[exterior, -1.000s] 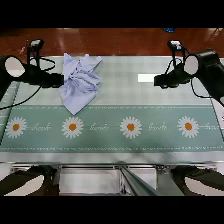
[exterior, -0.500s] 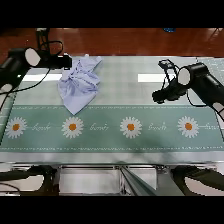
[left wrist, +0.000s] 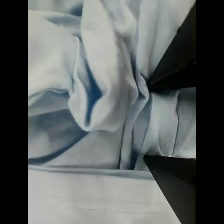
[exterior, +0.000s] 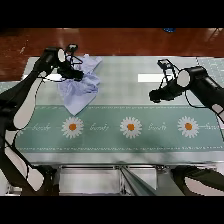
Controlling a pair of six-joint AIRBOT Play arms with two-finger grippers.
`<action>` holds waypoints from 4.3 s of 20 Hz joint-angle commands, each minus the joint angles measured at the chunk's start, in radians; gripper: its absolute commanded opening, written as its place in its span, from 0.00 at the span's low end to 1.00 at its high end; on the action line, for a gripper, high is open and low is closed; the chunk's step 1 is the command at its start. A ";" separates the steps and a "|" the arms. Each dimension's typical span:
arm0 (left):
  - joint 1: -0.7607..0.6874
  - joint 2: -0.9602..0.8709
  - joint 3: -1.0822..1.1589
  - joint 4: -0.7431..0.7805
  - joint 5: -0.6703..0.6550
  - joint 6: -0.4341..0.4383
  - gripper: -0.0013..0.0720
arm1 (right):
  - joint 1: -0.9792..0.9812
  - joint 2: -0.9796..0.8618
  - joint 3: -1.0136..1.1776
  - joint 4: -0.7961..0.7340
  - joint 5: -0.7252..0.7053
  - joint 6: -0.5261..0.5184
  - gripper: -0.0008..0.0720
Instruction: Fold the shirts.
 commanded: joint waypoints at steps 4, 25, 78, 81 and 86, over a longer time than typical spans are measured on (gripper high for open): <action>-0.022 -0.053 0.047 -0.140 -0.169 0.003 0.05 | 0.000 0.029 0.000 0.051 -0.049 0.001 0.57; -0.112 0.764 0.208 -0.457 -0.025 -0.062 0.05 | 0.000 0.796 0.000 0.101 0.068 0.031 0.57; -0.089 0.273 -0.635 -0.750 -0.015 0.090 0.05 | -0.101 0.663 -0.764 0.479 -0.062 0.022 0.57; -0.089 0.273 -0.599 -0.750 -0.019 0.090 0.05 | 0.024 0.637 -0.768 0.533 -0.092 0.048 0.57; -0.089 0.274 -0.591 -0.750 -0.023 0.089 0.05 | 0.207 0.489 -0.767 0.696 -0.210 0.013 0.57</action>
